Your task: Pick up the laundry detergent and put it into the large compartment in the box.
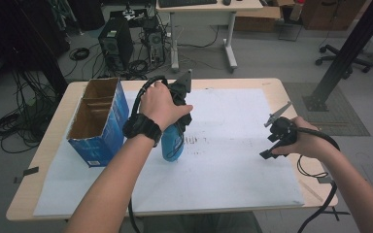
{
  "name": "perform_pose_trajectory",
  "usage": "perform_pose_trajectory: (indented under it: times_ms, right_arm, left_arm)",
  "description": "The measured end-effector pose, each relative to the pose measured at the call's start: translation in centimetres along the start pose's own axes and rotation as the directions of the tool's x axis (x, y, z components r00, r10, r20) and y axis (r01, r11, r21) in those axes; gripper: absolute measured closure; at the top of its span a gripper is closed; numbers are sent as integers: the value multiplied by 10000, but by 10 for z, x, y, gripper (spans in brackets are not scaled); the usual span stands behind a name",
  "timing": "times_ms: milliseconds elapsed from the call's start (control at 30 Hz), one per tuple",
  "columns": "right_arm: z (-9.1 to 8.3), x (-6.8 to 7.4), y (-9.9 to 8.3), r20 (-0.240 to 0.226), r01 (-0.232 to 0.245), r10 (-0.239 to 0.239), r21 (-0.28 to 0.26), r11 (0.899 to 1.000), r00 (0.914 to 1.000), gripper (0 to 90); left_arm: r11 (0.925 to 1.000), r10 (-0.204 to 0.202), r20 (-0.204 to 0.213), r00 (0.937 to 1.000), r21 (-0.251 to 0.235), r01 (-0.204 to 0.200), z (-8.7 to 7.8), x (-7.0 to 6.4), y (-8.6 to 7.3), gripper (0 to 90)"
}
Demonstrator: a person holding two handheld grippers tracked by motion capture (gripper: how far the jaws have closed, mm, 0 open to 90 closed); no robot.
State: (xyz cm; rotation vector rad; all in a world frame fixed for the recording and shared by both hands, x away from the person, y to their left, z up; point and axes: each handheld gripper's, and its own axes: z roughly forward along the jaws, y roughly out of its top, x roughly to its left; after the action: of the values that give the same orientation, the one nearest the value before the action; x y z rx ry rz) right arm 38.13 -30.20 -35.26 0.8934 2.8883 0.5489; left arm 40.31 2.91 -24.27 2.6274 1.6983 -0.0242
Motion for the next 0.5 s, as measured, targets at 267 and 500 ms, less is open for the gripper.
perform_pose_trajectory:
  times_ms: [267,500]
  right_arm:
    - [0,-1,0,-16,-14,14,-1,10000,10000,208]
    - [0,-1,1,-8,-35,35,-3,10000,10000,208]
  left_arm:
    - [9999,-91,63,9999,-120,92,-13,5,2,372]
    - [9997,-172,78,9998,-164,173,-22,9,2,373]
